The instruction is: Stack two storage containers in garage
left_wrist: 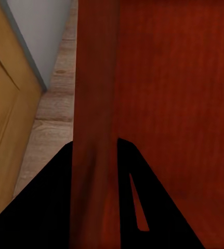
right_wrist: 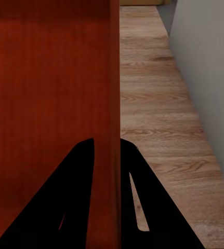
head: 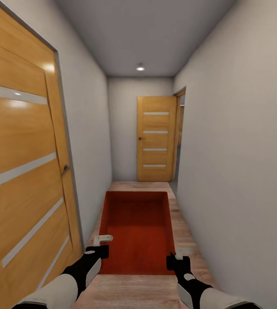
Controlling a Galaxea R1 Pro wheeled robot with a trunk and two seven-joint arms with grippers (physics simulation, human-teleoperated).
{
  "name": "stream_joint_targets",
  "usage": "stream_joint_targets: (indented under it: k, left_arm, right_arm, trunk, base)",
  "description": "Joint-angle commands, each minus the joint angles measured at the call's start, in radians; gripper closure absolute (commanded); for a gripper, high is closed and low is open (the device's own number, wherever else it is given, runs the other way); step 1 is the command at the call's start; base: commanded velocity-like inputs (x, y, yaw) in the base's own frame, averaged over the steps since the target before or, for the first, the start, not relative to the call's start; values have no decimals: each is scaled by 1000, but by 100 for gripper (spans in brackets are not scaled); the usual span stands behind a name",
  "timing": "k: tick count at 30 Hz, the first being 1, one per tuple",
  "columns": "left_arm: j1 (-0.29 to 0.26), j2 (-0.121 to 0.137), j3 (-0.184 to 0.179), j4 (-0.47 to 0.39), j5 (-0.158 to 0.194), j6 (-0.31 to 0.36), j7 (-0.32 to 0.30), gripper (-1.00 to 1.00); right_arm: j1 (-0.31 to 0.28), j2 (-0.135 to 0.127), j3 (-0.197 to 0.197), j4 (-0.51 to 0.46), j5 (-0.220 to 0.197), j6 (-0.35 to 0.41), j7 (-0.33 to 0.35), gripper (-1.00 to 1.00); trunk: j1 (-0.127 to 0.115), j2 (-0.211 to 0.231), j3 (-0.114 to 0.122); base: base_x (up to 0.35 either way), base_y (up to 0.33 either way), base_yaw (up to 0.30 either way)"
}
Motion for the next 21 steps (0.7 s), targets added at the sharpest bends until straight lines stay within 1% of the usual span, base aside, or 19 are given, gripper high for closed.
stream_joint_targets:
  k: [1, 21]
  left_arm:
    - [-1, 1, 75, 0, 9, 8, 11, 100]
    - [-1, 6, 75, 0, 9, 9, 11, 100]
  right_arm:
    - [-1, -5, -36, -2, -23, -13, -9, 100]
    - [-1, -7, -36, -2, -23, -11, -9, 100]
  trunk:
    - [1, -1, -2]
    - [1, -1, -2]
  base:
    - [324, 0, -1]
    - [324, 0, 0]
